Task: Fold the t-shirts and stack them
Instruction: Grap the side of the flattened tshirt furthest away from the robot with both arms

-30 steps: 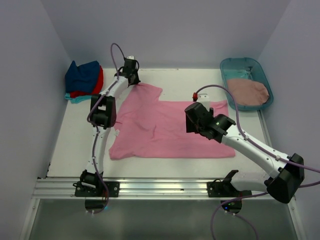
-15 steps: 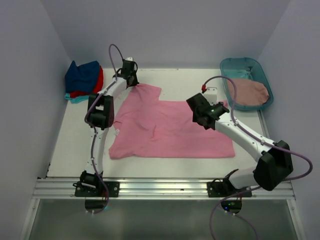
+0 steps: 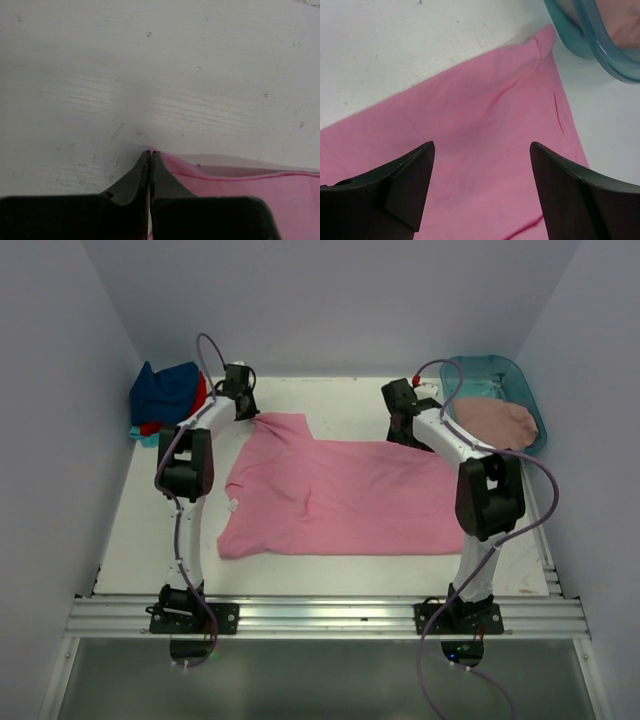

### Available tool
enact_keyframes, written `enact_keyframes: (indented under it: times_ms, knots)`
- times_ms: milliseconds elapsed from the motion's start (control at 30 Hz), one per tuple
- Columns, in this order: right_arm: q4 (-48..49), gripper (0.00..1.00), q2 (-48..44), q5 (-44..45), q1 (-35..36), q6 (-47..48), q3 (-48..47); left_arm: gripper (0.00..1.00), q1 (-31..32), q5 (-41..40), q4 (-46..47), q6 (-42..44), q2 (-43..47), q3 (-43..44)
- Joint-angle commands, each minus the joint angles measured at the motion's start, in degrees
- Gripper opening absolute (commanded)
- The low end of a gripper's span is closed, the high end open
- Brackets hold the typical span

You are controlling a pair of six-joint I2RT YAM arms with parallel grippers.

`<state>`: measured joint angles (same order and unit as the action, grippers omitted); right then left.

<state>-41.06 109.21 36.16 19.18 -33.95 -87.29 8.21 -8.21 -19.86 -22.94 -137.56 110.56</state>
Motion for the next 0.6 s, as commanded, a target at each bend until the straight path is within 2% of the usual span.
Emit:
enact_keyframes:
  times_ms: [0,300,567]
  knots:
    - [1.2,0.81,4.1,-2.0,-2.3,1.1,-6.2,0.00,-3.3,-0.2,-0.8,0.2,5.0,-2.1]
    - [-0.7,0.81,12.7,-3.2,-4.3,3.8,-16.8,0.00,-7.4,1.7,0.3,-0.4,8.9,-5.7]
    - [-1.0,0.80,21.5,-5.7,-5.3,7.8,-27.1,0.00,-7.9,3.8,1.0,-1.0,9.9,-7.0]
